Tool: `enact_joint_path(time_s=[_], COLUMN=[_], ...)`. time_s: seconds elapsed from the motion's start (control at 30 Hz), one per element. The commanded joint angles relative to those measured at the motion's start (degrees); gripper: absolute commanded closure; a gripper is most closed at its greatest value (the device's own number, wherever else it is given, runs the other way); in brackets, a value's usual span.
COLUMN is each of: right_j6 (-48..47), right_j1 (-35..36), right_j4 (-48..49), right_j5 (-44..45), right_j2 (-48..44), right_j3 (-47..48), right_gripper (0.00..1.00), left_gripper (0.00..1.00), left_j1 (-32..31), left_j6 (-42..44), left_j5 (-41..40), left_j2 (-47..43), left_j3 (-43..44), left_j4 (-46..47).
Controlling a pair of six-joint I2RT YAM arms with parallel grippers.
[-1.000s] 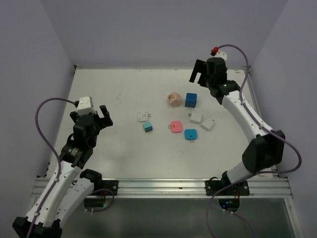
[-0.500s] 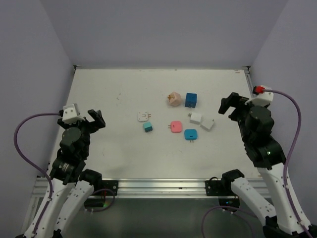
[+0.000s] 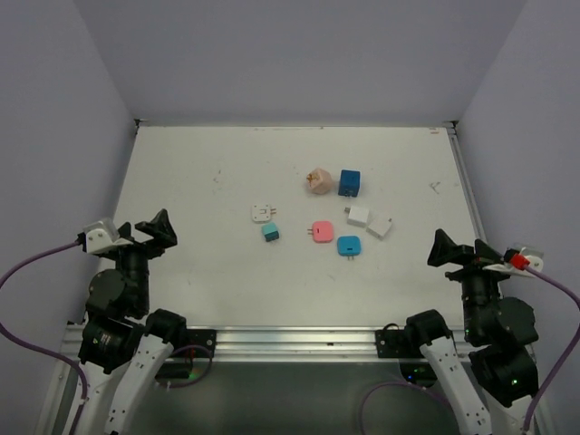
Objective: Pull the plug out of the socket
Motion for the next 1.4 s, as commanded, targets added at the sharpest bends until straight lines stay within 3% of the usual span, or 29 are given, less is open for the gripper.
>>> enact_joint_path(time_s=[0.0,0.37,1.37], right_j6=[-2.2,-2.8,-4.2], right_j1=[-0.2,-0.2,-0.2], right_j4=[1.6,1.8,2.1], right_j5=[0.4,4.2,1.2], right_j2=[-2.3,-1.8,-0.8], right_j3=[-3.2,-5.4,-5.3], right_gripper=[0.01,0.01,0.01], left_gripper=[0.03,0.02,0.05], left_j1=[0.1,0.2,0.2], left_j6=[0.8,0.6,2.0], left_j5=[-1.3,-6.1,-4.8], left_j2=[-0.5,-0.9,-0.4], left_j3=[0.7,-3.2,-4.6], left_j4=[-1.7,0.3,1.5])
